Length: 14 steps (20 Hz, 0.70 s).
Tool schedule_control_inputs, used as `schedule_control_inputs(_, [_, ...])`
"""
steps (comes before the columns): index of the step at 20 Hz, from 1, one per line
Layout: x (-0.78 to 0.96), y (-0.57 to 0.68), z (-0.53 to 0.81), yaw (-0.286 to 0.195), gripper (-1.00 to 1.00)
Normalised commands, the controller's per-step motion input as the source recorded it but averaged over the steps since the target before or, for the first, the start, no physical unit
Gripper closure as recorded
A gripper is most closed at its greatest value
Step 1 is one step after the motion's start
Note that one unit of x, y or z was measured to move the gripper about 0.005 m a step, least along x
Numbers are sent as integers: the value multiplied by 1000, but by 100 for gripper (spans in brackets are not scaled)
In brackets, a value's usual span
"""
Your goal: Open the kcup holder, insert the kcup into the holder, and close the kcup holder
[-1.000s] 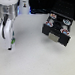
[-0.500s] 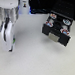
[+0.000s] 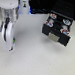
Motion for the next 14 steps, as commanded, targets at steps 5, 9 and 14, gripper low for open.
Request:
schedule_control_inputs(5, [61, 122, 434, -45, 100])
schedule_control_inputs(9, [74, 391, 718, -26, 100])
schedule_control_inputs(14, [65, 534, 790, 1, 100])
